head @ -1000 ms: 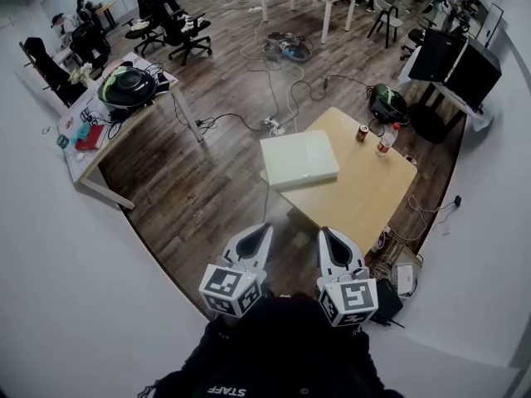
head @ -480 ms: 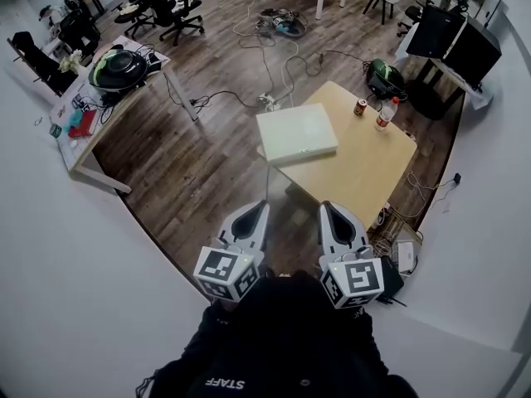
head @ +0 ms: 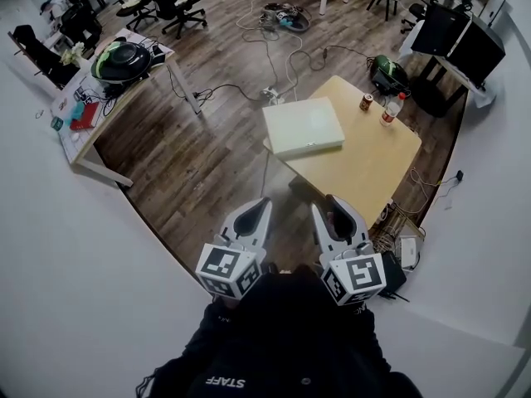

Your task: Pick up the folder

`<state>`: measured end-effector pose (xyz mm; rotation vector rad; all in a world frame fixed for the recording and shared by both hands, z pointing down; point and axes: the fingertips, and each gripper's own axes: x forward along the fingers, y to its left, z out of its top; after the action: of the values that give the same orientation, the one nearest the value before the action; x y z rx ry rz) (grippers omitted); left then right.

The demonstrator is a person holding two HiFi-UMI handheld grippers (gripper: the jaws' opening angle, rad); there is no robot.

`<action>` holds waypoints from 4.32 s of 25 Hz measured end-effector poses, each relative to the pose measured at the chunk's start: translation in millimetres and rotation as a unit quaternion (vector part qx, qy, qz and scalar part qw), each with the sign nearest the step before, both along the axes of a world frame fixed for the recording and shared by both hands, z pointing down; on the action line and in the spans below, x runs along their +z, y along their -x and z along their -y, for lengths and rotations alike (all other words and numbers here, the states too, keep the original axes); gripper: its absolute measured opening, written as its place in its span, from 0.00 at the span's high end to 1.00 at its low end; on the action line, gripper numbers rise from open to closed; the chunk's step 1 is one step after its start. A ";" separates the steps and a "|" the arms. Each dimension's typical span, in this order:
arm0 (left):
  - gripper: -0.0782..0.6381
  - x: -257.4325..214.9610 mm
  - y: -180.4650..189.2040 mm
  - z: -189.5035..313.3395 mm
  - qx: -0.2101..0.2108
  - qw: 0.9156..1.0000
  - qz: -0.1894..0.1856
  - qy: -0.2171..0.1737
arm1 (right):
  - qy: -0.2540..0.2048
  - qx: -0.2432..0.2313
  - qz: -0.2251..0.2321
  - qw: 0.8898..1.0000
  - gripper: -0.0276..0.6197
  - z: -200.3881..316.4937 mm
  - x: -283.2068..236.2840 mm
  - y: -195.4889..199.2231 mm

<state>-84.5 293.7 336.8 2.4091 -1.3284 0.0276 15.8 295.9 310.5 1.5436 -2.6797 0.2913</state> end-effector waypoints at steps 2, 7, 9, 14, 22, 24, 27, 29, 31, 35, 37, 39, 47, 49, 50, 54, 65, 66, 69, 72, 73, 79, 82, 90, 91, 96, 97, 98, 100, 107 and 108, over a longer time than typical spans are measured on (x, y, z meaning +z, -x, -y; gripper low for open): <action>0.84 1.6 8.0 -1.3 -0.002 1.000 0.000 0.002 | 0.000 0.001 -0.004 1.000 0.74 -0.3 0.7 6.9; 0.84 10.2 26.5 -5.1 -0.006 1.000 -0.002 0.009 | 0.003 0.010 -0.008 1.000 0.73 -0.4 8.2 20.3; 0.84 13.9 32.2 -6.2 -0.003 1.000 -0.002 0.014 | 0.008 0.014 -0.009 1.000 0.73 -0.3 11.7 25.6; 0.84 24.3 44.4 -4.2 0.001 1.000 -0.008 0.023 | 0.012 0.022 -0.015 1.000 0.75 1.0 19.2 38.2; 0.84 43.0 49.2 0.3 0.008 0.999 -0.017 0.042 | 0.026 0.040 -0.024 0.999 0.86 4.8 35.6 40.8; 0.84 46.1 47.5 9.0 0.008 0.999 -0.017 0.045 | 0.028 0.044 -0.022 0.998 0.88 12.9 37.4 37.3; 0.84 50.4 40.0 29.0 0.009 0.999 -0.017 0.051 | 0.033 0.045 -0.021 0.998 0.91 31.2 41.2 29.3; 0.84 52.8 32.2 46.7 0.009 0.998 -0.016 0.052 | 0.036 0.043 -0.020 0.998 0.92 48.6 45.0 22.4; 0.84 54.1 23.6 67.7 0.009 0.999 -0.012 0.048 | 0.036 0.041 -0.017 0.998 0.92 70.6 48.4 14.7; 0.84 56.3 7.5 115.8 0.001 0.999 -0.002 0.046 | 0.035 0.028 -0.012 0.999 0.92 117.7 50.6 -0.6; 0.84 53.5 -3.3 143.2 0.002 0.999 0.002 0.042 | 0.034 0.025 -0.010 0.999 0.92 142.7 48.1 -9.8; 0.84 50.0 -17.1 171.0 0.004 0.999 0.004 0.039 | 0.034 0.023 -0.007 0.999 0.92 168.5 46.5 -20.6; 0.84 59.3 -72.3 256.6 0.007 0.999 0.013 0.050 | 0.050 0.024 0.003 0.998 0.92 251.2 56.7 -76.0; 0.84 59.5 -81.0 276.2 0.005 0.998 0.013 0.054 | 0.053 0.026 0.006 0.998 0.92 269.0 56.5 -88.6; 0.84 59.2 -85.2 286.0 0.003 0.998 0.013 0.056 | 0.055 0.026 0.008 0.998 0.92 277.8 56.9 -94.7; 0.84 64.0 -96.0 316.4 -0.005 0.998 0.019 0.061 | 0.067 0.023 0.014 0.997 0.92 306.5 65.1 -113.3; 0.84 103.1 -85.7 356.4 -0.032 0.993 0.043 0.102 | 0.110 0.023 0.017 0.994 0.92 348.2 97.4 -128.3; 0.84 108.5 -82.7 358.8 -0.034 0.993 0.044 0.108 | 0.115 0.024 0.015 0.993 0.92 350.4 101.9 -128.0; 0.84 125.9 -71.2 368.0 -0.038 0.990 0.047 0.125 | 0.131 0.028 0.011 0.991 0.92 357.7 114.2 -124.8; 0.84 147.2 -58.6 380.5 -0.039 0.988 0.048 0.143 | 0.143 0.033 0.001 0.989 0.92 367.2 126.3 -120.4; 0.84 154.5 -54.8 385.3 -0.039 0.987 0.048 0.149 | 0.146 0.036 -0.003 0.989 0.92 371.3 130.5 -119.5; 0.84 207.0 -27.6 413.4 -0.037 0.976 0.069 0.205 | 0.176 0.049 -0.023 0.983 0.92 397.7 160.5 -104.4; 0.84 236.0 -13.4 425.0 -0.043 0.968 0.072 0.238 | 0.193 0.048 -0.035 0.979 0.92 410.4 178.8 -92.2; 0.84 303.3 15.3 455.7 -0.036 0.954 0.072 0.290 | 0.224 0.036 -0.053 0.972 0.92 440.5 215.5 -55.9; 0.84 311.6 18.6 458.7 -0.034 0.952 0.072 0.296 | 0.229 0.036 -0.054 0.971 0.92 443.1 220.0 -52.1; 0.83 351.5 30.8 471.8 -0.022 0.943 0.062 0.327 | 0.245 0.029 -0.061 0.967 0.92 455.3 238.3 -35.3; 0.82 358.6 32.5 474.9 -0.017 0.941 0.058 0.332 | 0.248 0.027 -0.063 0.966 0.92 458.3 241.6 -31.1; 0.76 365.6 33.5 478.0 -0.010 0.940 0.055 0.336 | 0.251 0.025 -0.064 0.966 0.92 461.5 244.7 -26.9; 0.68 379.0 34.2 484.9 0.001 0.937 0.045 0.346 | 0.255 0.020 -0.065 0.965 0.92 468.2 250.4 -20.0; 0.59 412.8 39.4 505.0 0.022 0.925 -0.002 0.379 | 0.270 0.001 -0.069 0.960 0.92 486.1 265.7 3.9; 0.58 417.3 39.0 506.7 0.028 0.923 -0.011 0.384 | 0.272 0.000 -0.069 0.960 0.92 488.6 267.8 5.8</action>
<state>-123.5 -213.0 754.1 1.7587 -0.9783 0.4506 10.1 -192.7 578.4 1.3304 -2.2258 0.8054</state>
